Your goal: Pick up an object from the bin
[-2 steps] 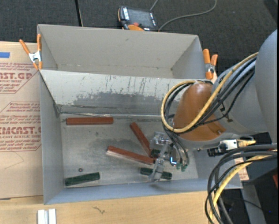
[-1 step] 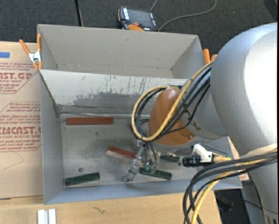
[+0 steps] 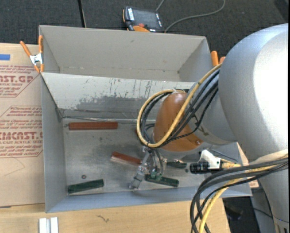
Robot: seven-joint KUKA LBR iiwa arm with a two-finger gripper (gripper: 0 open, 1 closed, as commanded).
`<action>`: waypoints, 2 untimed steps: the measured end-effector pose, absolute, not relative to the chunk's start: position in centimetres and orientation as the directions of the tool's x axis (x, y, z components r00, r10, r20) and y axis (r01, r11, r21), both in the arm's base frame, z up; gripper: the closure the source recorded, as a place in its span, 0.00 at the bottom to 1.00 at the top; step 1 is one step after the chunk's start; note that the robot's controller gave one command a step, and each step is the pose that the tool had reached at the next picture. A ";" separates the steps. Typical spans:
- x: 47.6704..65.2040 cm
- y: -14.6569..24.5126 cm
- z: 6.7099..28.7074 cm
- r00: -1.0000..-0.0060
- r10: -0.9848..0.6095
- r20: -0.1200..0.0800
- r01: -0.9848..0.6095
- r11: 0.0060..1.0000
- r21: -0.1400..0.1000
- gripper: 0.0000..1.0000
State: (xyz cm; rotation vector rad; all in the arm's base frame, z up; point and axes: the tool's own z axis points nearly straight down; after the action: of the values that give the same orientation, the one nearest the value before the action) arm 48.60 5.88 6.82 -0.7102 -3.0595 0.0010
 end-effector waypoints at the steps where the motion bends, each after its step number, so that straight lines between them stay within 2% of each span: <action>1: 48.6 5.9 6.9 -0.898 0.440 0.000 0.440 0.898 -0.001 1.00; 2: 48.6 5.9 11.1 -0.898 0.440 -0.002 0.440 0.898 0.002 1.00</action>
Offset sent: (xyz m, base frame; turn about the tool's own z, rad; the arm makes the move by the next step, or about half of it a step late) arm 0.0000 0.0000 0.0000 0.0000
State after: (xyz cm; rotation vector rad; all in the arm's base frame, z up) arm 48.65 5.95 11.13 -0.7096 -3.0624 -0.0023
